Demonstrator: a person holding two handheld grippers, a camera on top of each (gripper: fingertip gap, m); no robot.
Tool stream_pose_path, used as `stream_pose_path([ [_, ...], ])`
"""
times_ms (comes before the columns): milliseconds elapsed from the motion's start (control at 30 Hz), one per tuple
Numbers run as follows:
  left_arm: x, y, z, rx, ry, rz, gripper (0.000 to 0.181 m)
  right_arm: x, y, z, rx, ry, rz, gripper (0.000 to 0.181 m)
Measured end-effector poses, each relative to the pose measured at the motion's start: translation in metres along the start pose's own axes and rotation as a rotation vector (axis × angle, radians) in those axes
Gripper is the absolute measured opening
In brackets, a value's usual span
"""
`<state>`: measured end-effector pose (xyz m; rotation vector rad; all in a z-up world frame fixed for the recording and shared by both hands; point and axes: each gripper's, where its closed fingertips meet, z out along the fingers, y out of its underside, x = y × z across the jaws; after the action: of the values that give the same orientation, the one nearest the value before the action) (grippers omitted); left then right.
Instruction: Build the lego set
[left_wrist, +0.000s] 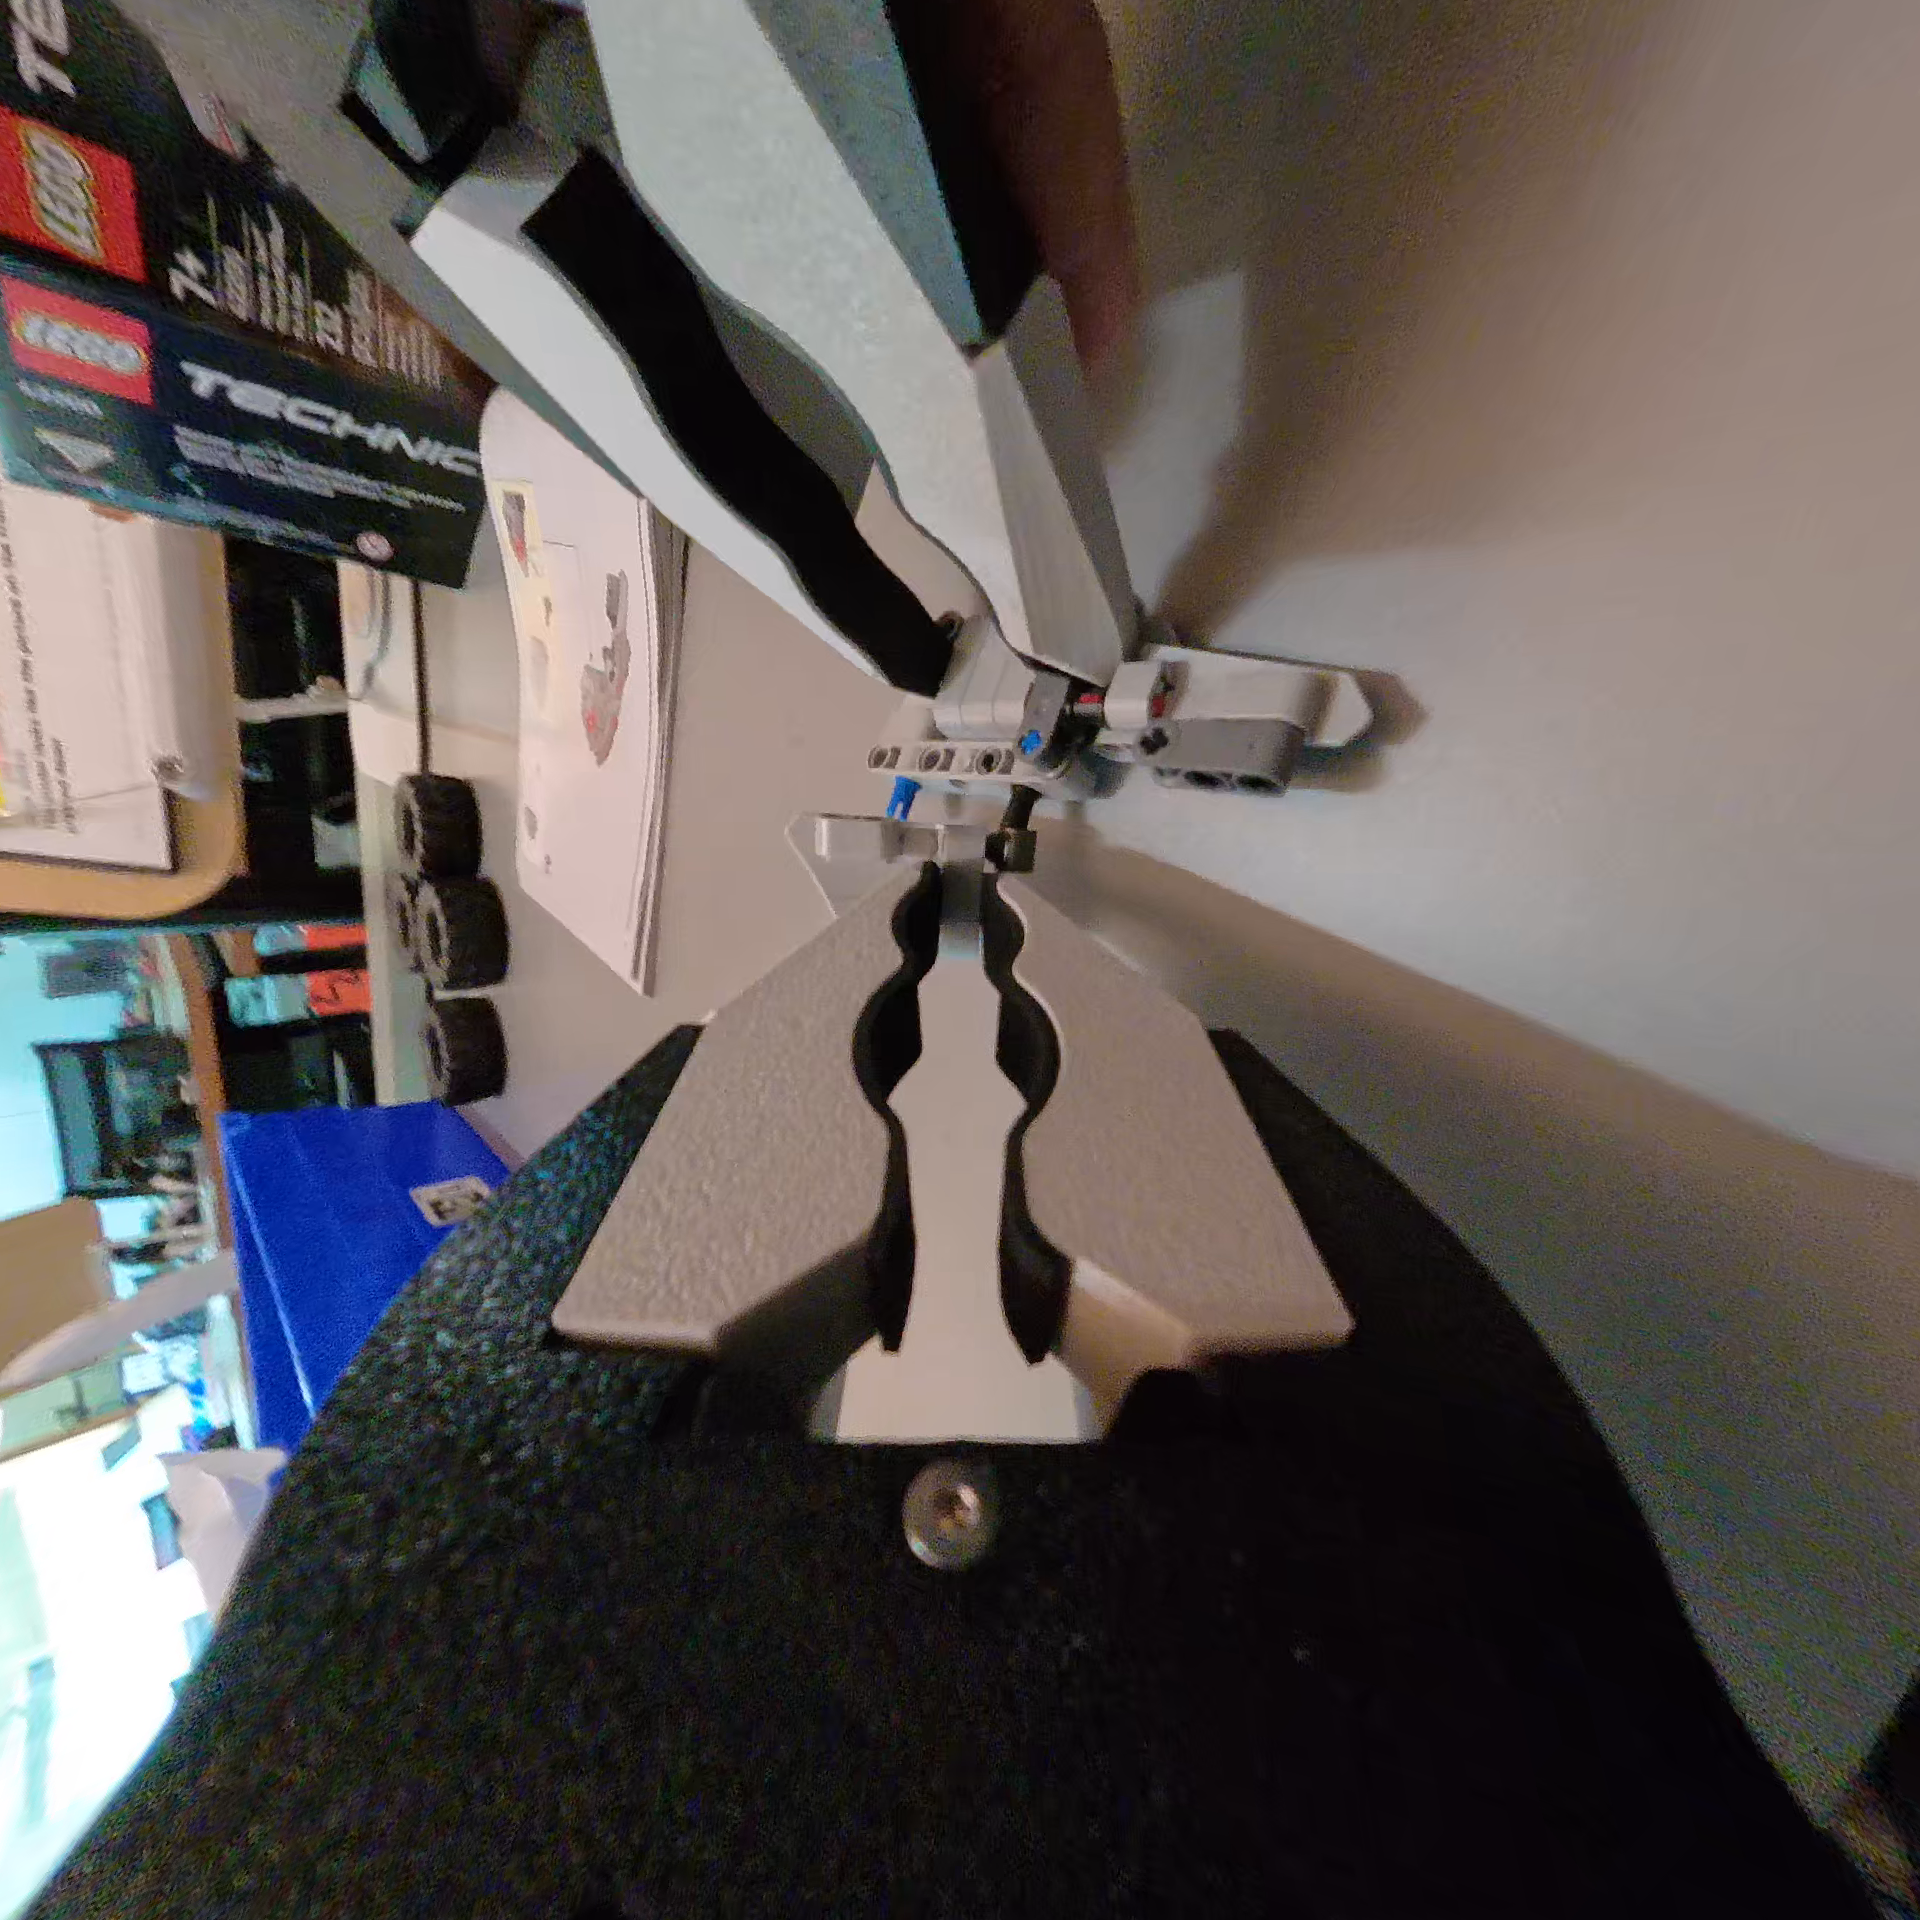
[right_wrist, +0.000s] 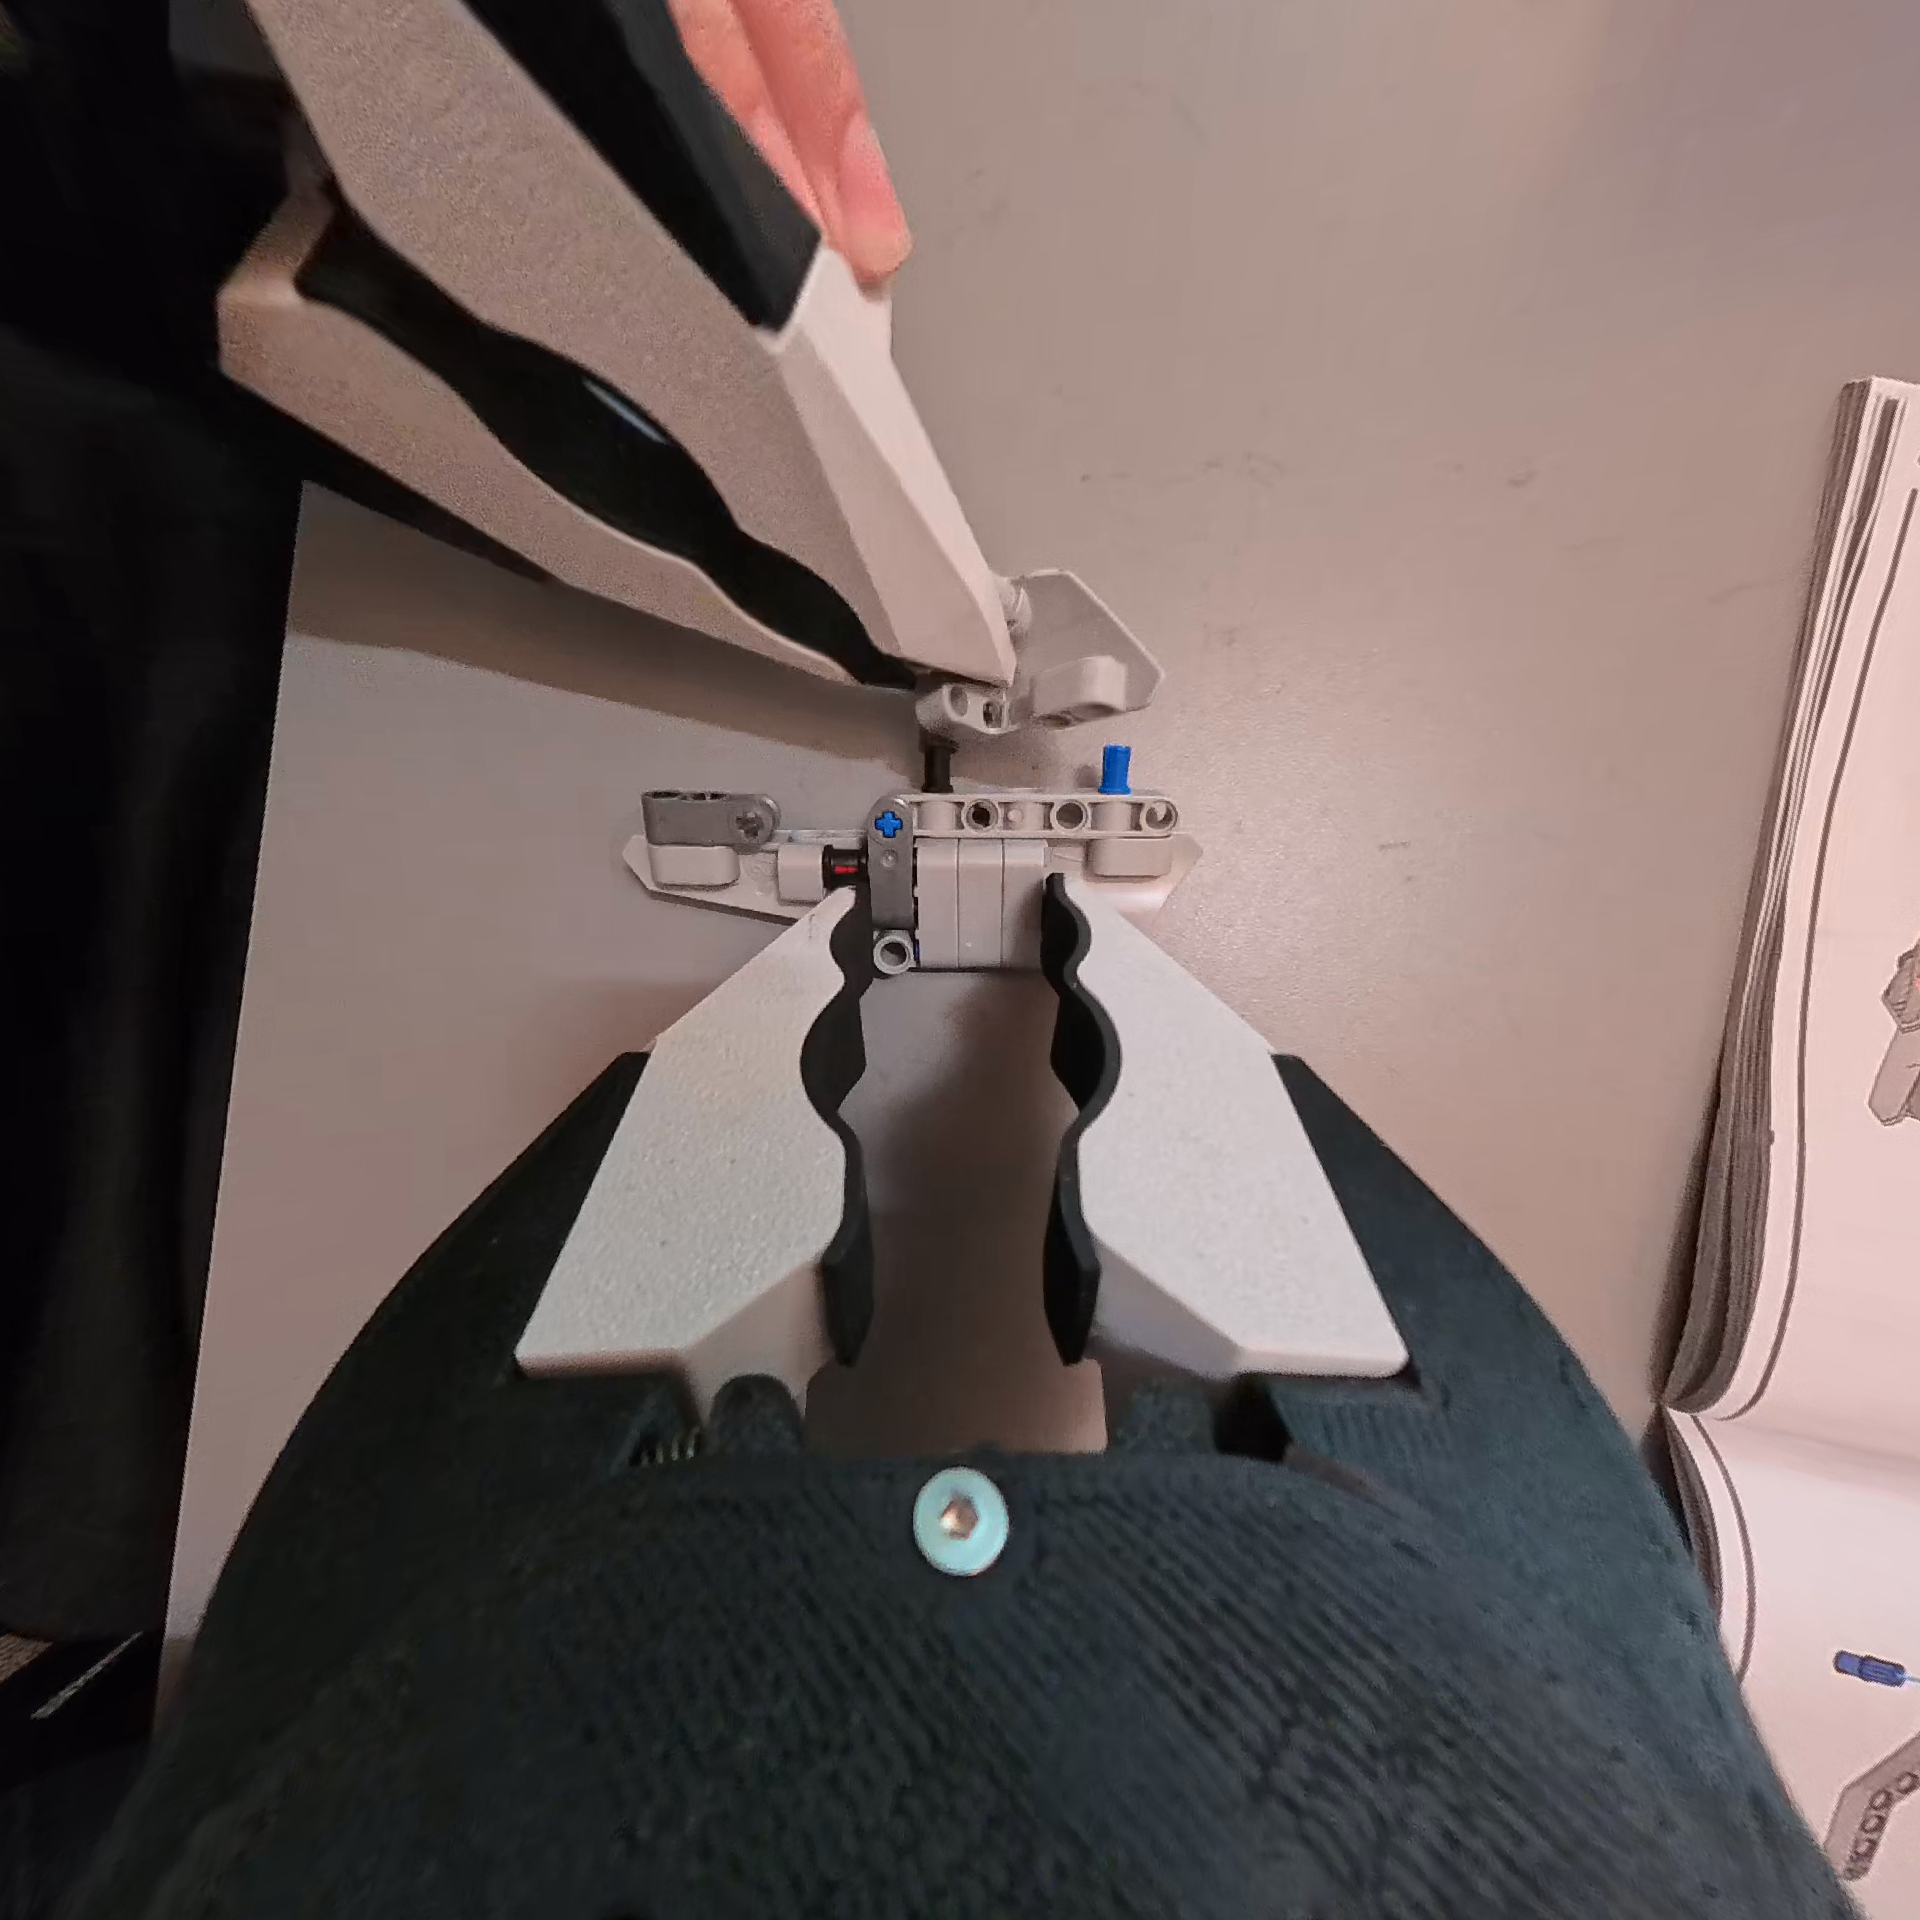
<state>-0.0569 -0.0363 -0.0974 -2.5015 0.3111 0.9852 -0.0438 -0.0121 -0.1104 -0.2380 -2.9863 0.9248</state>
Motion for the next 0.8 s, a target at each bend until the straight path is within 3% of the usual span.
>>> stream_pose_path([
  [100, -0.0027, -0.0005, -0.0011, 0.018, -0.061, 0.091, 0.004, 0.0003, -0.0003, 0.0002, -0.001, 0.005, 0.004, 0.031],
  [267, -0.0046, 0.0004, -0.0024, 0.021, -0.084, 0.093, 0.004, 0.0011, -0.0011, 0.0007, 0.011, 0.003, 0.008, 0.031],
  [567, -0.0042, -0.0026, -0.0038, -0.061, -0.164, 0.301, 0.004, 0.0011, -0.0024, 0.0016, 0.015, 0.004, 0.010, 0.031],
  [800, 0.0005, -0.0029, 0.0007, -0.036, -0.050, 0.001, 0.005, 0.0003, -0.0036, 0.0020, 0.035, 0.005, 0.025, 0.031],
])
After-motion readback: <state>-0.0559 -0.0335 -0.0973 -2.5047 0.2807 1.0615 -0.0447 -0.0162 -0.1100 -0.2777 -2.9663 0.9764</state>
